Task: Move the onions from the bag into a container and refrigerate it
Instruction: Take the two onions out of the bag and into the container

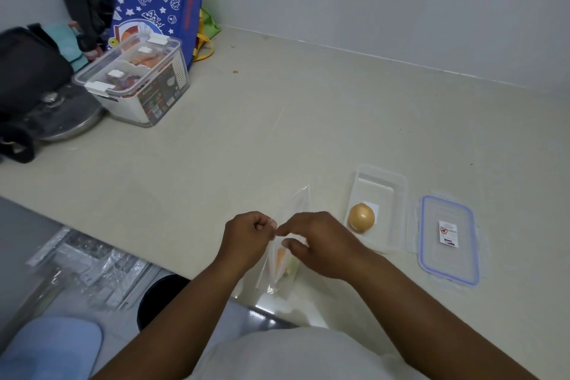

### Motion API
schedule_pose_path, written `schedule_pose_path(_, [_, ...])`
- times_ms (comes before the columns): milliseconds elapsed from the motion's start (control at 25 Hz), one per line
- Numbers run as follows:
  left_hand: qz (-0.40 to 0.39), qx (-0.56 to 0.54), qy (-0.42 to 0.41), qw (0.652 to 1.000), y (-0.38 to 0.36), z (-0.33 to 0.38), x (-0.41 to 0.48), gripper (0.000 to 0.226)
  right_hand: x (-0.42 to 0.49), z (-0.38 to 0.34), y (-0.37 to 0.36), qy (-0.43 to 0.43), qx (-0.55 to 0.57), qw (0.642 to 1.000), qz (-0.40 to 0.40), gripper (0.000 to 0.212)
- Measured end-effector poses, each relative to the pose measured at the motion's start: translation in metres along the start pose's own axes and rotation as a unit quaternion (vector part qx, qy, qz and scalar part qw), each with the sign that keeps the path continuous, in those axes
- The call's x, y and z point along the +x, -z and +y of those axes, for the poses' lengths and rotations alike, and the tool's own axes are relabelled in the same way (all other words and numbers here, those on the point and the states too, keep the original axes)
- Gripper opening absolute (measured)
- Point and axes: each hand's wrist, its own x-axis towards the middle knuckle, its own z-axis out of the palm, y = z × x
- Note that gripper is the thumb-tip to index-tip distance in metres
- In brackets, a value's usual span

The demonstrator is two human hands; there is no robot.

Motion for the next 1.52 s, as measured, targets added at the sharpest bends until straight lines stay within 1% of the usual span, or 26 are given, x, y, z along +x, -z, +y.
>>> schedule_pose_path(80, [0.011,0.007,-0.009,1.0,0.001,0.0,-0.002,0.014,0.016,-0.004,-0.012,-0.014,-0.058,0.992,-0.112,0.027])
schedule_pose_path(120, [0.014,0.004,-0.007,1.0,0.003,-0.001,-0.003,0.015,0.022,-0.002,-0.017,-0.032,-0.1,0.981,-0.164,0.027])
schedule_pose_path(200, [0.017,-0.007,0.001,1.0,0.007,-0.003,-0.003,0.016,0.028,0.005,-0.025,-0.081,-0.198,0.946,-0.243,0.023])
schedule_pose_path(240, [0.018,-0.01,0.004,1.0,0.008,-0.004,-0.003,0.016,0.029,0.009,-0.028,-0.102,-0.235,0.93,-0.263,0.022])
schedule_pose_path(280, [0.019,-0.01,0.006,1.0,0.009,-0.005,-0.004,0.017,0.029,0.011,-0.03,-0.118,-0.252,0.922,-0.27,0.022])
schedule_pose_path(320, [0.018,-0.009,0.006,1.0,0.009,-0.006,-0.004,0.017,0.029,0.014,-0.033,-0.127,-0.246,0.922,-0.272,0.025])
schedule_pose_path(440, [0.01,-0.006,0.001,1.0,0.007,-0.007,-0.007,0.016,0.032,0.019,-0.039,-0.141,-0.159,0.934,-0.287,0.046])
schedule_pose_path(480, [0.006,-0.006,0.0,1.0,0.007,-0.007,-0.008,0.017,0.033,0.02,-0.041,-0.133,-0.146,0.933,-0.301,0.047])
schedule_pose_path(560, [0.0,-0.003,0.0,1.0,0.005,-0.007,-0.009,0.017,0.034,0.022,-0.046,-0.115,-0.16,0.924,-0.327,0.037])
schedule_pose_path(640, [-0.006,-0.001,0.001,1.0,0.004,-0.009,-0.011,0.017,0.032,0.024,-0.051,-0.121,-0.169,0.92,-0.333,0.034])
schedule_pose_path(720, [-0.01,-0.001,0.002,1.0,0.003,-0.01,-0.013,0.016,0.027,0.028,-0.056,-0.123,-0.16,0.931,-0.304,0.035])
schedule_pose_path(840, [-0.006,0.002,0.004,1.0,0.004,-0.011,-0.012,0.016,0.018,0.033,-0.05,-0.111,-0.149,0.959,-0.215,0.042])
schedule_pose_path(920, [-0.005,0.001,0.006,1.0,0.004,-0.01,-0.009,0.017,0.007,0.032,-0.036,-0.104,-0.103,0.982,-0.122,0.051])
schedule_pose_path(960, [-0.005,-0.001,0.009,1.0,0.004,-0.009,-0.008,0.017,0.001,0.03,-0.026,-0.109,-0.049,0.991,-0.061,0.055])
schedule_pose_path(1000, [-0.006,-0.002,0.01,1.0,0.003,-0.009,-0.007,0.017,-0.006,0.028,-0.015,-0.117,0.016,0.993,0.008,0.058])
schedule_pose_path(1040, [-0.008,-0.001,0.012,1.0,0.001,-0.009,-0.006,0.017,-0.013,0.029,-0.004,-0.12,0.074,0.986,0.084,0.059])
schedule_pose_path(1120, [-0.015,-0.001,0.015,1.0,-0.003,-0.008,-0.006,0.018,-0.021,0.042,0.015,-0.138,0.14,0.954,0.225,0.055])
schedule_pose_path(1160, [-0.016,-0.004,0.017,1.0,-0.005,-0.008,-0.006,0.018,-0.021,0.052,0.025,-0.174,0.157,0.933,0.274,0.052])
schedule_pose_path(1200, [-0.016,-0.007,0.019,1.0,-0.006,-0.008,-0.006,0.017,-0.019,0.066,0.035,-0.227,0.161,0.911,0.304,0.049])
schedule_pose_path(1240, [-0.014,-0.009,0.021,1.0,-0.007,-0.008,-0.006,0.017,-0.015,0.084,0.043,-0.285,0.149,0.895,0.309,0.046])
schedule_pose_path(1320, [-0.01,-0.01,0.022,1.0,-0.008,-0.008,-0.005,0.017,-0.006,0.123,0.051,-0.381,0.091,0.881,0.264,0.039])
schedule_pose_path(1400, [-0.007,-0.013,0.024,1.0,-0.007,-0.008,-0.004,0.018,0.003,0.154,0.049,-0.433,0.031,0.88,0.19,0.033])
schedule_pose_path(1520, [-0.007,-0.011,0.03,0.999,-0.01,-0.01,-0.004,0.018,0.011,0.18,0.04,-0.475,-0.01,0.874,0.1,0.035])
